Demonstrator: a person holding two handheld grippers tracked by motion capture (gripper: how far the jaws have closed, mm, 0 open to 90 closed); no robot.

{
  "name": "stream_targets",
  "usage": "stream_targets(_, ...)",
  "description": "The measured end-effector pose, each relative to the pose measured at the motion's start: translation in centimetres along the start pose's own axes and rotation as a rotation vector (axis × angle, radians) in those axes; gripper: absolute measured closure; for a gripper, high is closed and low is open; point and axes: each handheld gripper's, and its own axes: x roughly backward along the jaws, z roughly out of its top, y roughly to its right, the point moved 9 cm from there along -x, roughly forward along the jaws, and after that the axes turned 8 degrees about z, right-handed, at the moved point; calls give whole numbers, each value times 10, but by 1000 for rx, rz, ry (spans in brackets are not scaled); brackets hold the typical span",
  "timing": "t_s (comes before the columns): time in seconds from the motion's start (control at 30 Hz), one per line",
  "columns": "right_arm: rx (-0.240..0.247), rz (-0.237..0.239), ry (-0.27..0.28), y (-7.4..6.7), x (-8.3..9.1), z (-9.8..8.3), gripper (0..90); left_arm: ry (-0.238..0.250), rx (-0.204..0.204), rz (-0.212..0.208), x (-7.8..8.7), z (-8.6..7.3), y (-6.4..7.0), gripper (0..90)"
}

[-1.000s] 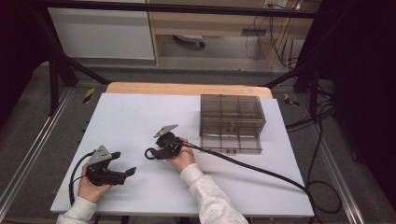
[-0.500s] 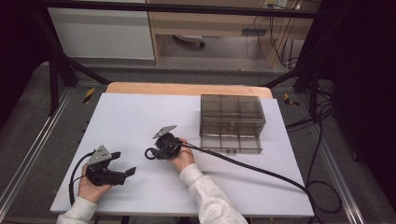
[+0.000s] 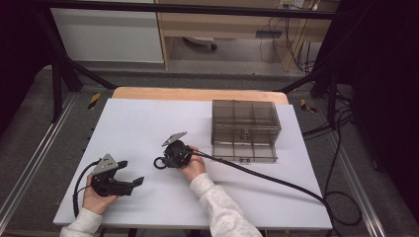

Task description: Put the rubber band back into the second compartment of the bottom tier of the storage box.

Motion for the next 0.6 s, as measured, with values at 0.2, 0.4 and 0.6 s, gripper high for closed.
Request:
stream_targets(0.2, -5, 1, -8, 1, 1, 0, 781, -1, 0, 1, 0, 0, 0, 69)
stream_targets(0.4, -10, 3, -15, 1, 1, -1, 825, -1, 0, 0, 0, 0, 0, 69)
stream_targets(0.6, -11, 3, -17, 1, 2, 0, 854, 0, 0, 0, 0, 0, 0, 69)
